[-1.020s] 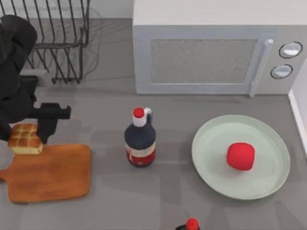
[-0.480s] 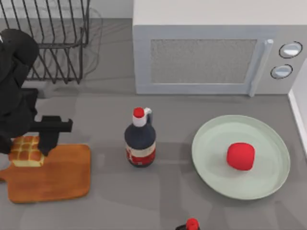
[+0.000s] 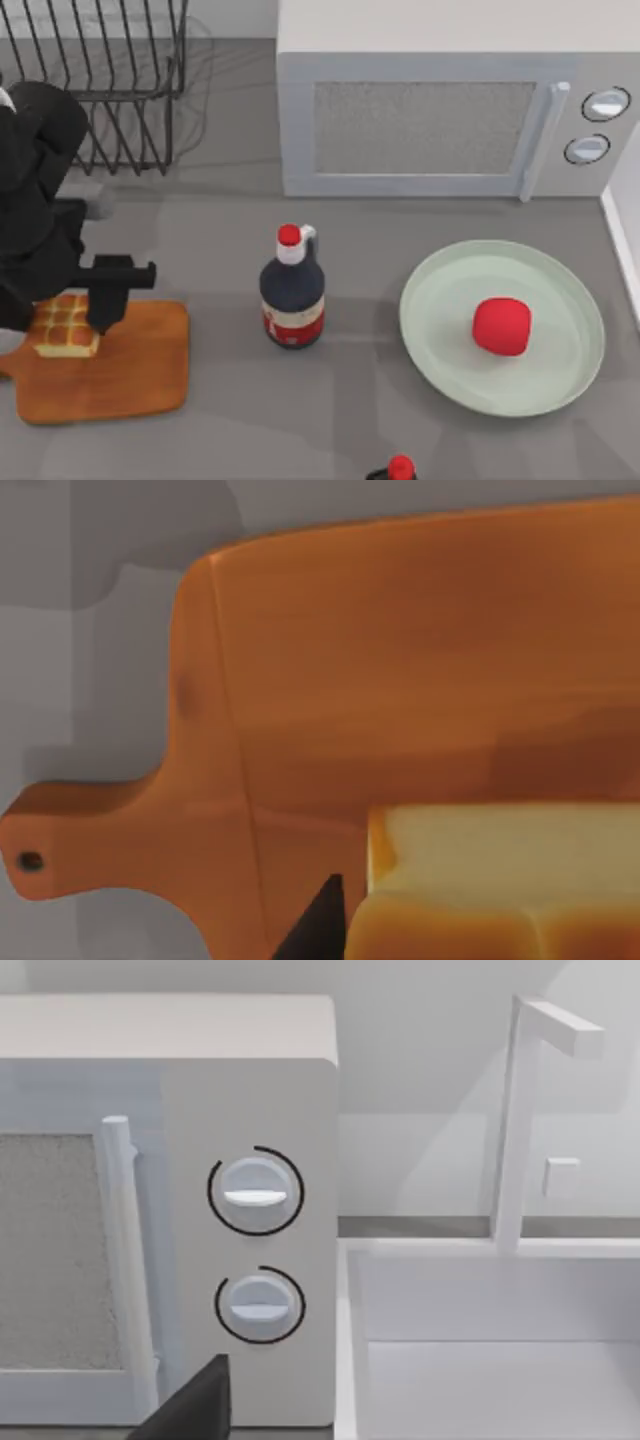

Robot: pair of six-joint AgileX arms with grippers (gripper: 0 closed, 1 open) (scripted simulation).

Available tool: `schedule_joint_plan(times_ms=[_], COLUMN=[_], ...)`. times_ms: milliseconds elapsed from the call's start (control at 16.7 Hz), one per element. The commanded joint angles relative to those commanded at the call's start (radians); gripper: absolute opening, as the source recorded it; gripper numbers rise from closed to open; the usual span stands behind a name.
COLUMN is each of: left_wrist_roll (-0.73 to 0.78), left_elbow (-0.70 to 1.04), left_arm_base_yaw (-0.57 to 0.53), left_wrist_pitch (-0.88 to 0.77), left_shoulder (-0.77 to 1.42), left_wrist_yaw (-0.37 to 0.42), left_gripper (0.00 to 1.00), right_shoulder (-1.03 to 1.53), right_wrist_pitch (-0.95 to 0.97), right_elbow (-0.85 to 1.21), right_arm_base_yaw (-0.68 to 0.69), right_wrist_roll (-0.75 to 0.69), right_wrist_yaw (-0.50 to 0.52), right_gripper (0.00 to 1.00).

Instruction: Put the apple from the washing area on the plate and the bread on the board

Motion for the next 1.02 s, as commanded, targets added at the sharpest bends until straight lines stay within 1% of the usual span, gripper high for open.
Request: schedule_joint_plan(times_ms=[480,720,1020], left_wrist_roll=[0.0,0.0,0.0], left_elbow=[-0.058,-0.059,-0.059], left_arm_base_yaw=[-0.001,-0.002,-0.002], left_wrist_pitch=[0.094,0.095,0.095], left_shoulder=[0.035,0.036,0.036], left_wrist_yaw=[0.0,0.0,0.0], left_gripper=[0.0,0.0,0.38], right_shoulder=[0.0,0.0,0.0], right_wrist_pitch=[0.0,0.0,0.0], right_elbow=[0.0,0.0,0.0], right_arm_base_yaw=[0.0,0.0,0.0], right_wrist_roll=[0.0,0.0,0.0], right_wrist_yaw=[0.0,0.0,0.0], right_gripper=[1.0,1.0,1.0])
